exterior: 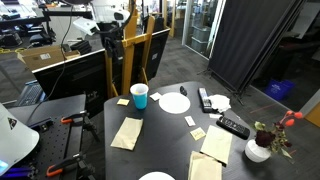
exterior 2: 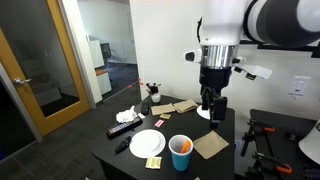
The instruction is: Remove the marker from the cup and put it on the table
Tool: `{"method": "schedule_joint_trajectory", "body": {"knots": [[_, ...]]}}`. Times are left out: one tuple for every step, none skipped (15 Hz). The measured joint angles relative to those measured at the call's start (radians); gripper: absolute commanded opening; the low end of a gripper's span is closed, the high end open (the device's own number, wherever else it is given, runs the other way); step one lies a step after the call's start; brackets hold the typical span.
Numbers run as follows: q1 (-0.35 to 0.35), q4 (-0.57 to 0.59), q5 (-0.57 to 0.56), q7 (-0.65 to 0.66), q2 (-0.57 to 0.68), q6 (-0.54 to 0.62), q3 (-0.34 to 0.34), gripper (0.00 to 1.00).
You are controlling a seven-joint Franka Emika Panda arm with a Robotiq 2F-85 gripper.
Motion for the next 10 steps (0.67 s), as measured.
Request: {"method": "schedule_joint_trajectory", "body": {"knots": [[0.000, 0.000, 0.000, -0.011, 0.016, 0.010, -0.004, 1.00], [0.000, 0.000, 0.000, -0.015, 0.032, 0.014, -0.008, 1.00], [0.000, 0.000, 0.000, -0.015, 0.042, 0.014, -0.009, 1.00], [0.000, 0.000, 0.000, -0.015, 0.044, 0.014, -0.009, 1.00], [0.001, 0.000, 0.000, -0.015, 0.044, 0.014, -0.009, 1.00], [0.001, 0.001, 0.000, -0.015, 0.043, 0.014, -0.008, 1.00], [0.001, 0.001, 0.000, -0.015, 0.043, 0.014, -0.008, 1.00], [0.001, 0.001, 0.000, -0.015, 0.043, 0.014, -0.008, 1.00], [0.001, 0.001, 0.000, -0.015, 0.043, 0.014, -0.008, 1.00], [0.001, 0.001, 0.000, -0.015, 0.043, 0.014, -0.008, 1.00]]}}
